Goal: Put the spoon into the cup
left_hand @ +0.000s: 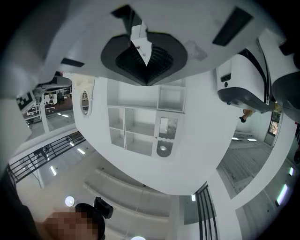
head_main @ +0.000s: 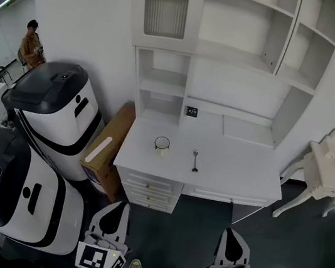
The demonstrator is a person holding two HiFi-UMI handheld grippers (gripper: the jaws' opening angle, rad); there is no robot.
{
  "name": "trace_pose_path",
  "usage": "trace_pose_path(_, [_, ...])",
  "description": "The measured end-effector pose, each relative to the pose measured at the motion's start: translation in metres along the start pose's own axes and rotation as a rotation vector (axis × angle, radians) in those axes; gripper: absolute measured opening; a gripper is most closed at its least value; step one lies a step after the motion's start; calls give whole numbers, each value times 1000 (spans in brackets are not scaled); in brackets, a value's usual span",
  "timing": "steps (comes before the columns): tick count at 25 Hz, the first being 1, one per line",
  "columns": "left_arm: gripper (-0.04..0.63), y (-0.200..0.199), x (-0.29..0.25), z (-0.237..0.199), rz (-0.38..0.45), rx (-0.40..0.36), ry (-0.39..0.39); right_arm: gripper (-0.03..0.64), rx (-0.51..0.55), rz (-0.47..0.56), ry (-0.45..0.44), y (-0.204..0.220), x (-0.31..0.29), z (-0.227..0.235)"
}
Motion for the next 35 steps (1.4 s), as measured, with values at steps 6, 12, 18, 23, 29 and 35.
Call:
trace_pose_path(6, [6, 0, 0, 0, 3, 0, 1, 60, -30, 30, 6, -1, 0, 2])
trace_pose_path(12, [6, 3, 0, 8, -1, 1, 2, 60, -62, 55, 13, 1, 8, 8])
trace_pose_path(18, [6, 18, 4, 24, -25, 4, -27, 61, -58, 33, -15, 15, 15, 21])
trace_pose_path(23, [6, 24, 7, 47, -25, -13, -46, 60, -58, 22, -40, 28, 22, 36])
trace_pose_path(29, [6, 35, 15, 72, -24, -36, -72, 60, -31, 21, -65, 41, 33, 52])
trace_pose_path(35, [6, 42, 26, 89, -29, -67, -103, 60, -25, 33, -88, 49, 40, 60])
Point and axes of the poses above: the fingertips, and each gripper's own axes: x backward along the fingers, z to its right, y out of its underside, the point moved 4 cm from there along x, backward along the fingers, and after that the axes turned 15 degrees about x, right-handed, at the moved point
